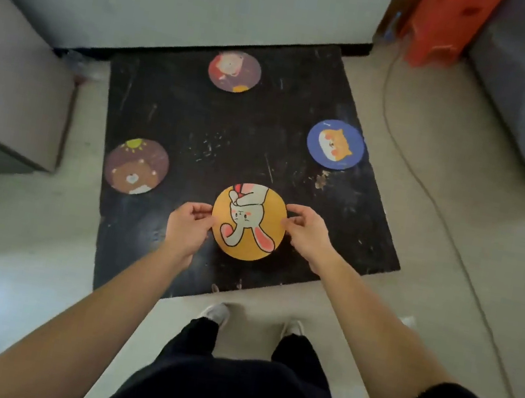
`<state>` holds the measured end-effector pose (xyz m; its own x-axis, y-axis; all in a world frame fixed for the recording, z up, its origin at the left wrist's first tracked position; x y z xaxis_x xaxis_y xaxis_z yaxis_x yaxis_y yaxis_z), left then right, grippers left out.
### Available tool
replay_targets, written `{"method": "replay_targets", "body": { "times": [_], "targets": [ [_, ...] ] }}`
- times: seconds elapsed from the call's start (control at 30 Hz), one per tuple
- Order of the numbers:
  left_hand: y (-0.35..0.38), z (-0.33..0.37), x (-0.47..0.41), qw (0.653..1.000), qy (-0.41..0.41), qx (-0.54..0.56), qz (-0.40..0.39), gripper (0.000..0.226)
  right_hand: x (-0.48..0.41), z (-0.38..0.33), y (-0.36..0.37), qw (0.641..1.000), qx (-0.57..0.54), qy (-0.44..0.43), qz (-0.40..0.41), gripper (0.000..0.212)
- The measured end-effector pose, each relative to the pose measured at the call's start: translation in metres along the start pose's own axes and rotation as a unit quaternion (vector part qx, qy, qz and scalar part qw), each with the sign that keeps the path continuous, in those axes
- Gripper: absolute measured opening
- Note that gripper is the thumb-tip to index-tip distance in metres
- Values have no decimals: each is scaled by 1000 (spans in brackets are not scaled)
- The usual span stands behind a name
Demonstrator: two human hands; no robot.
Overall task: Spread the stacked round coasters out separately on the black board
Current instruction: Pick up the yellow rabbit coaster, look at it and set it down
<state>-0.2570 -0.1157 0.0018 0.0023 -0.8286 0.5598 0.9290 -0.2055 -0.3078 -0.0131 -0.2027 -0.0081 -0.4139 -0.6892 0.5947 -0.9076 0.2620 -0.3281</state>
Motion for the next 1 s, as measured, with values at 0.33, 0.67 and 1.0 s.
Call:
{"method": "replay_targets", "body": {
  "times": [0.33,0.67,1.0],
  "targets": [
    [17,-83,37,993,-99,57,30,13,-21,46,26,988,114,-5,-106,53],
    [46,-101,34,992,-94,22,-86,31,-16,79,33,987,107,27,-120,63],
    [57,-117,36,988,-95,-21,-121,49,-1,89,44,982,128,-18,-139,61]
  ]
}}
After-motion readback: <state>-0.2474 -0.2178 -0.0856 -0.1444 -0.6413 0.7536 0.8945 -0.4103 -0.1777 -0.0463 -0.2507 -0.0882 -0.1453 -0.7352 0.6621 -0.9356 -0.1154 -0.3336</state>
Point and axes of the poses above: each hand's wrist, its own x-axis away from the middle knuckle, its own y-axis out of the palm, z = x × y, the point moved 8 cm from there along -x, towards the middle knuckle
